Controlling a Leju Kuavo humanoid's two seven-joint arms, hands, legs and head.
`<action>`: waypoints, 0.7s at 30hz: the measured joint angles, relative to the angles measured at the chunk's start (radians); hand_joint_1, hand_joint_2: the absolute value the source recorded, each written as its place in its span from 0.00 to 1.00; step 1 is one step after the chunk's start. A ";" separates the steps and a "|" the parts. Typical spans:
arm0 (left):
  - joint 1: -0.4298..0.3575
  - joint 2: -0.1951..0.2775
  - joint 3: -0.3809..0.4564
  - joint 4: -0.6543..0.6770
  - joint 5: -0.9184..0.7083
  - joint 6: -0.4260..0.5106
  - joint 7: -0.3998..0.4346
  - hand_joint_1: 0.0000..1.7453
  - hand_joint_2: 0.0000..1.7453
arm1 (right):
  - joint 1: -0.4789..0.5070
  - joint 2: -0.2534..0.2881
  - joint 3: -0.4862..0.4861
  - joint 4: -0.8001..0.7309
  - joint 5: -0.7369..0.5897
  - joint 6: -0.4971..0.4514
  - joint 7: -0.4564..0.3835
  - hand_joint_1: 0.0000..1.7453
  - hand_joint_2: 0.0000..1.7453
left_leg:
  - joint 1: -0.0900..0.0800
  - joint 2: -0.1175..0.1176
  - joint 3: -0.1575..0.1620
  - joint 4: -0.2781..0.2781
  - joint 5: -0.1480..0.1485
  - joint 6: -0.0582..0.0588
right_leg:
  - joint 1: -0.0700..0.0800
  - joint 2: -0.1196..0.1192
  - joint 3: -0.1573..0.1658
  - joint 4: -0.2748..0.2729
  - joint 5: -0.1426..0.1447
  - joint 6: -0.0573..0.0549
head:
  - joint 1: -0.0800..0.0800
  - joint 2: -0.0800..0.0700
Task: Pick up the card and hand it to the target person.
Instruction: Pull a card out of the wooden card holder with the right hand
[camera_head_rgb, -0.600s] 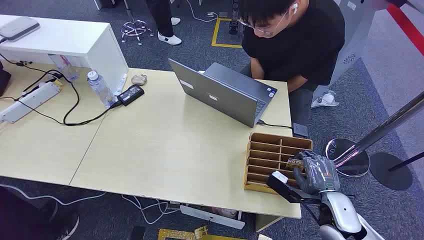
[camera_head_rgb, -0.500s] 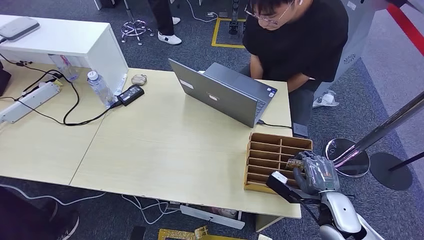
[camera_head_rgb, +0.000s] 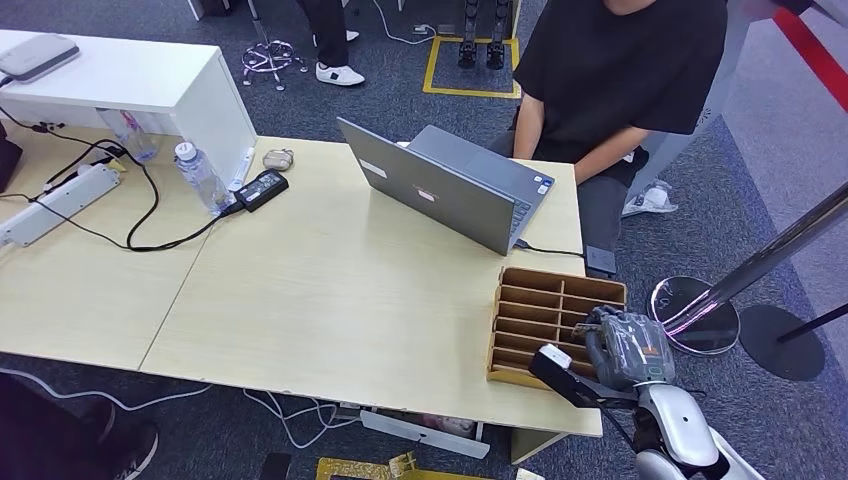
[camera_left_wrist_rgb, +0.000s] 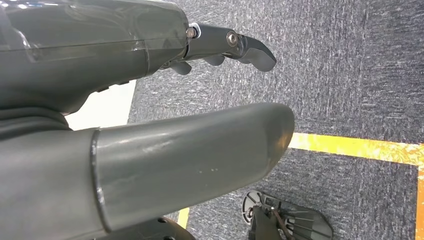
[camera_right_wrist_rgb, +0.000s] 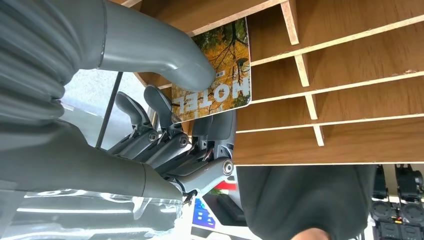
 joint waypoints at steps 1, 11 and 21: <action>0.000 0.000 0.000 0.000 0.000 0.000 0.001 0.00 0.00 | 0.000 0.000 0.000 0.000 0.000 -0.002 0.000 0.84 1.00 | 0.000 0.000 0.000 0.000 0.000 0.000 | 0.000 0.000 0.000 0.000 0.000 0.000 | 0.000 0.000; 0.000 0.000 0.000 0.000 0.004 0.000 0.014 0.00 0.00 | 0.000 0.001 0.000 0.000 0.013 -0.027 -0.005 0.83 1.00 | 0.000 0.000 0.000 0.000 0.000 0.000 | 0.000 0.000 0.000 0.000 0.000 0.000 | 0.000 0.000; 0.000 0.000 0.000 0.000 0.004 0.001 0.012 0.00 0.00 | 0.000 0.000 -0.009 0.000 0.037 -0.100 -0.014 0.80 1.00 | 0.000 0.000 0.000 0.000 0.000 0.000 | 0.000 0.000 0.000 0.000 0.000 0.000 | 0.000 0.000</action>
